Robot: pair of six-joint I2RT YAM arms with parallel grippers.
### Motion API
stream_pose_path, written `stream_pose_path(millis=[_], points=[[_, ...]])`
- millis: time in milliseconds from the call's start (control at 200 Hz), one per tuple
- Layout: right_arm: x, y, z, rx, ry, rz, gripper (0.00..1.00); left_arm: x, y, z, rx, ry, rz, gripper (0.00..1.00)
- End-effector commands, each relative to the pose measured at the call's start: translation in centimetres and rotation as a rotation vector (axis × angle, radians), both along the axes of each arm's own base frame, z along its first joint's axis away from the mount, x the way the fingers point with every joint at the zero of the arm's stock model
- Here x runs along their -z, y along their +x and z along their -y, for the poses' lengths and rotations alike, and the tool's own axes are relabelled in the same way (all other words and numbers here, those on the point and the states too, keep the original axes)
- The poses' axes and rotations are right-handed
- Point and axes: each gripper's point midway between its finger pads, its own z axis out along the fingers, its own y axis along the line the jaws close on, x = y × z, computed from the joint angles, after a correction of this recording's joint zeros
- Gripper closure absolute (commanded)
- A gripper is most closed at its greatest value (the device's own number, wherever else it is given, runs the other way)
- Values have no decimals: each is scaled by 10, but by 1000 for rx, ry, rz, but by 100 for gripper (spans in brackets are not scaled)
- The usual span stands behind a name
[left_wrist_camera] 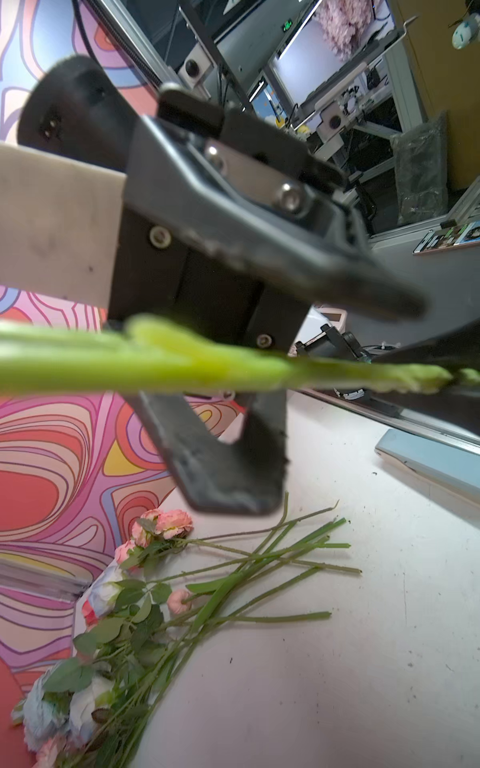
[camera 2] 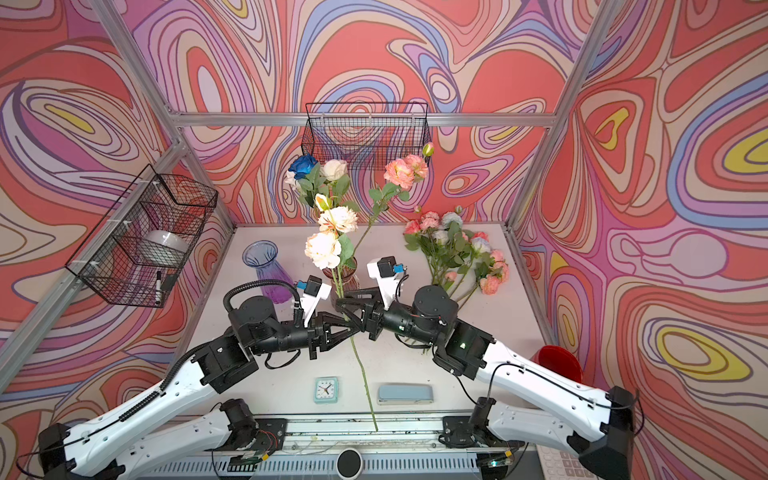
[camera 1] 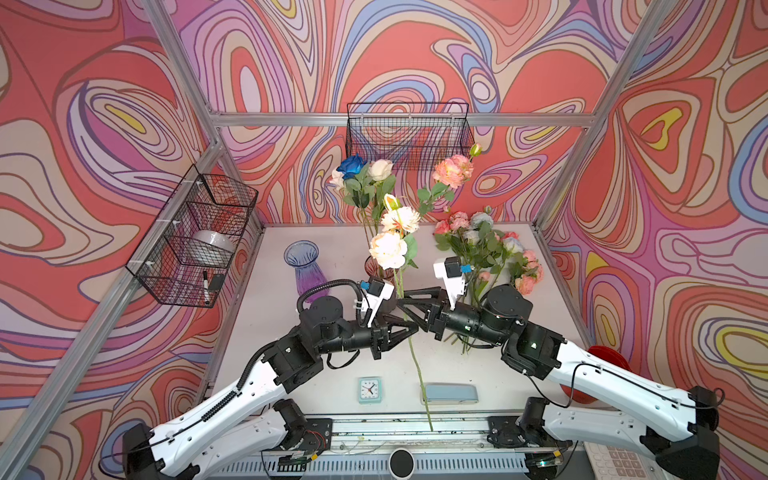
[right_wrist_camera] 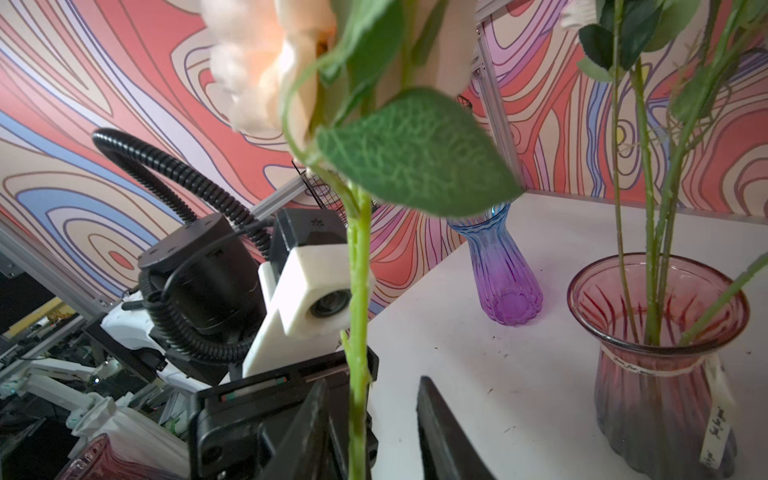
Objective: Arrange the flowers into the vase
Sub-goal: 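Close the left gripper on the peach rose stem while the right gripper releases, then lower the peach rose stem into the pink vase and open the left gripper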
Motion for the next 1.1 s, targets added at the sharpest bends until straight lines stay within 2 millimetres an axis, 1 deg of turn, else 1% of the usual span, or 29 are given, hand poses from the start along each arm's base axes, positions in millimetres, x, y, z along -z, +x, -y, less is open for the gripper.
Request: stream_pose_path(millis=[0,90,145,205,230,245,330,395,421,426,461,611,686,731,801,886,966,1096], points=[[-14,2,26,101,37,40,61,-25,5,-13,-80,11,91,100],[-15,3,45,169,44,50,60,-31,15,-25,-171,60,130,100],[-14,2,52,192,42,56,60,-40,24,-35,-239,92,173,100],[-13,2,58,205,37,57,60,-54,35,-46,-324,124,233,100],[-13,1,59,208,38,57,60,-63,41,-50,-363,129,268,100],[-14,1,60,209,38,57,60,-62,43,-53,-382,154,276,100],[-11,1,61,211,30,54,60,-84,66,-68,-521,214,377,100],[-10,0,60,208,28,51,60,-108,81,-77,-624,231,461,100],[-10,0,60,207,29,49,60,-113,87,-80,-660,248,487,100],[-10,0,60,207,29,49,60,-118,88,-81,-671,238,499,100],[-9,0,60,205,30,48,60,-134,94,-84,-717,229,547,100],[-10,-1,61,202,30,49,60,-186,113,-88,-841,246,716,100],[-12,-2,62,204,32,54,60,-202,123,-85,-874,278,779,100],[-12,-2,64,206,32,54,60,-208,129,-81,-887,302,810,100],[-14,-3,65,207,37,58,60,-212,143,-77,-893,331,821,100],[-15,-4,66,207,37,63,60,-206,166,-79,-889,340,774,100],[-15,-5,67,207,35,63,60,-192,187,-79,-885,349,726,100],[-18,-6,71,213,36,64,60,-160,209,-68,-847,378,659,100]])
